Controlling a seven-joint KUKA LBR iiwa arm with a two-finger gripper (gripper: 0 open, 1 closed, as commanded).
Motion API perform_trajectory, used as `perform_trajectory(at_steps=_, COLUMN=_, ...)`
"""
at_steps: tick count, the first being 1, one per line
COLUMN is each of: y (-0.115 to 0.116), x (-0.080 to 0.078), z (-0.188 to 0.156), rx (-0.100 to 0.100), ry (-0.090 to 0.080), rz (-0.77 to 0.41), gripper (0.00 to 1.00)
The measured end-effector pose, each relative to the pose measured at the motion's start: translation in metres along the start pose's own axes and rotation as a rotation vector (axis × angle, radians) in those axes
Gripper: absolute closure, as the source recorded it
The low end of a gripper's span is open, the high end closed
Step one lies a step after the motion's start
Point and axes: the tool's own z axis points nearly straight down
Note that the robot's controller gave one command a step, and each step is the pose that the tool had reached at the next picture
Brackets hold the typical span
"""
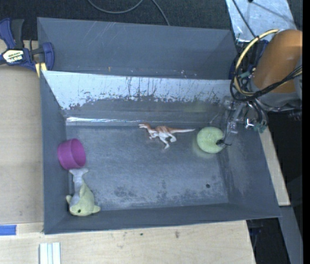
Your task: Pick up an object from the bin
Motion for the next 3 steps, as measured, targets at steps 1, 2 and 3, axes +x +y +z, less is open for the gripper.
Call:
perform_trajectory(at_steps=1, y=0.0021, x=0.0098, z=0.0509, rx=0.000, ry=0.005, rz=0.005, gripper=0.00)
perform_trajectory(at_steps=2, y=0.0028, x=0.0123, z=0.0449, rx=-0.008, ry=-0.001, rz=0.168, gripper=1.00)
perform_trajectory(at_steps=3, y=0.0029, x=0.0123, z=0.0449, rx=-0.008, ry=-0.002, rz=0.168, gripper=1.00)
